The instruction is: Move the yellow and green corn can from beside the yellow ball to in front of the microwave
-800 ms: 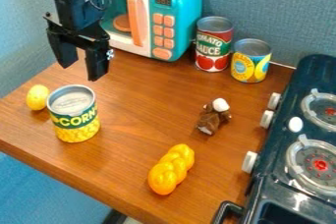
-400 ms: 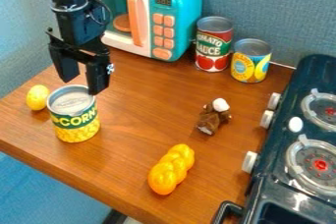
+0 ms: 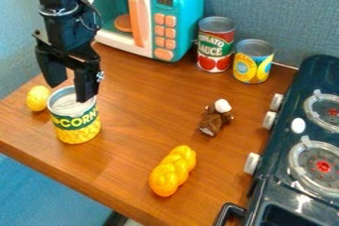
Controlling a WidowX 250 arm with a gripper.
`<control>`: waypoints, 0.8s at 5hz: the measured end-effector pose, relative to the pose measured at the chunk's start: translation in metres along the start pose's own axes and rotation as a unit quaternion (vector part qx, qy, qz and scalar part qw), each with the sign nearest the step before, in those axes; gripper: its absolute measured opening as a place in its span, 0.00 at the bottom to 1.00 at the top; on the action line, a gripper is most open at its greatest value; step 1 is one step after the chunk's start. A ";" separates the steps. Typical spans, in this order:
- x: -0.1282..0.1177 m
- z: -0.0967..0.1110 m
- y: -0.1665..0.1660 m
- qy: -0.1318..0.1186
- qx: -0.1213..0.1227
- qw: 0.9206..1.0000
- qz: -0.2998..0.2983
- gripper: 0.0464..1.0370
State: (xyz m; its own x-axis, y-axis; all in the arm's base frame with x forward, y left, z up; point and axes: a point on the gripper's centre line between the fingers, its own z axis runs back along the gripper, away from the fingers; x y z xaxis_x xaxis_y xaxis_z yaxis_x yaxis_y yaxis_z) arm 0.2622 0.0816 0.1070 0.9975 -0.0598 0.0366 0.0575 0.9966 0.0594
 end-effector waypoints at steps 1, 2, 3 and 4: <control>-0.019 -0.010 0.006 0.057 0.025 0.998 0.013 0.97; -0.033 -0.035 -0.002 0.140 0.060 0.988 0.026 0.97; -0.041 -0.046 -0.004 0.185 0.063 0.980 0.027 0.97; -0.047 -0.058 -0.002 0.221 0.067 0.972 0.031 0.97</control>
State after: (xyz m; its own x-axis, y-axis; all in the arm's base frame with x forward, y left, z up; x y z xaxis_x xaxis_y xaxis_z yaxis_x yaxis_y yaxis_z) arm 0.2178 0.0853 0.0471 0.9204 0.0600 -0.3864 0.0204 0.9794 0.2007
